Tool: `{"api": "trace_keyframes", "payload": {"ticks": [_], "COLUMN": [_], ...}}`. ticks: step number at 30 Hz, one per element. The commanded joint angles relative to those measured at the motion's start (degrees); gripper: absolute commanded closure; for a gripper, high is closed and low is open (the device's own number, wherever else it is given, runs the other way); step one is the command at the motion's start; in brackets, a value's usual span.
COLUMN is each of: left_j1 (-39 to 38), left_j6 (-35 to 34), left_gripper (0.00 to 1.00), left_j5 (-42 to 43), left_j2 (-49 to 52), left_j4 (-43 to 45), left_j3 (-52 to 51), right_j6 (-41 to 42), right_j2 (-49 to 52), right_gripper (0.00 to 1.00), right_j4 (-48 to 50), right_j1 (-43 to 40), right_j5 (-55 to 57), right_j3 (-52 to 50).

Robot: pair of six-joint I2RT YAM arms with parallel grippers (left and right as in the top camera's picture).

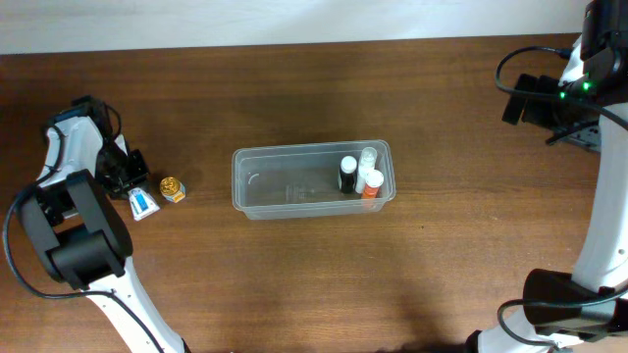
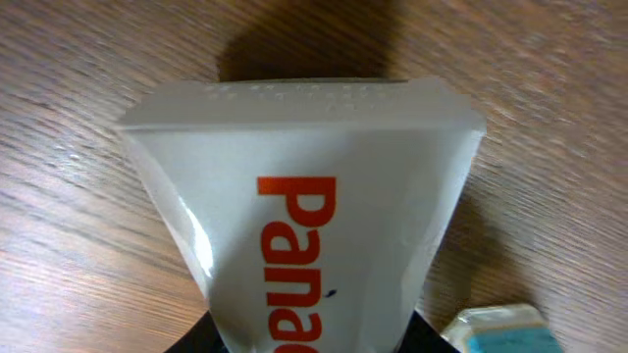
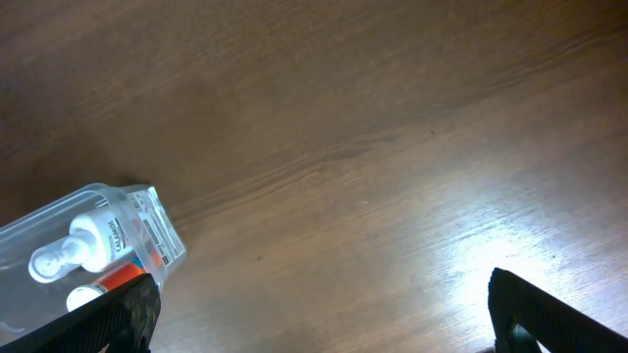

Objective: Pack container
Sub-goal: 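Move left gripper to white toothpaste box and grasp it, then lift toothpaste box and carry it over the container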

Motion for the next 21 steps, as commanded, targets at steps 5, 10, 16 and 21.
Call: {"api": "trace_keyframes", "payload": {"ticks": [5, 10, 16, 21], "left_j1": [-0.5, -2.1, -6.5, -13.8], "left_j6": [0.5, 3.2, 8.0, 13.1], "left_gripper": [0.70, 0.70, 0.69, 0.69], "left_j5": [7.4, 12.3, 14.9, 15.4], "left_j2": [0.7, 0.7, 0.7, -0.1], "left_j4": [-8.3, -17.5, -27.7, -30.6], "left_j3": [11.4, 23.9, 40.5, 49.4], "right_j6": [0.5, 0.5, 0.5, 0.5], "right_j2": [-0.3, -0.3, -0.3, -0.3], "right_gripper": [0.02, 0.02, 0.02, 0.02], "right_j4": [0.0, 0.0, 0.0, 0.0], "right_j1": [-0.2, -0.2, -0.2, -0.2], "right_j5": [0.7, 0.7, 0.7, 0.7], "right_j3": [0.3, 0.3, 0.3, 0.3]}}
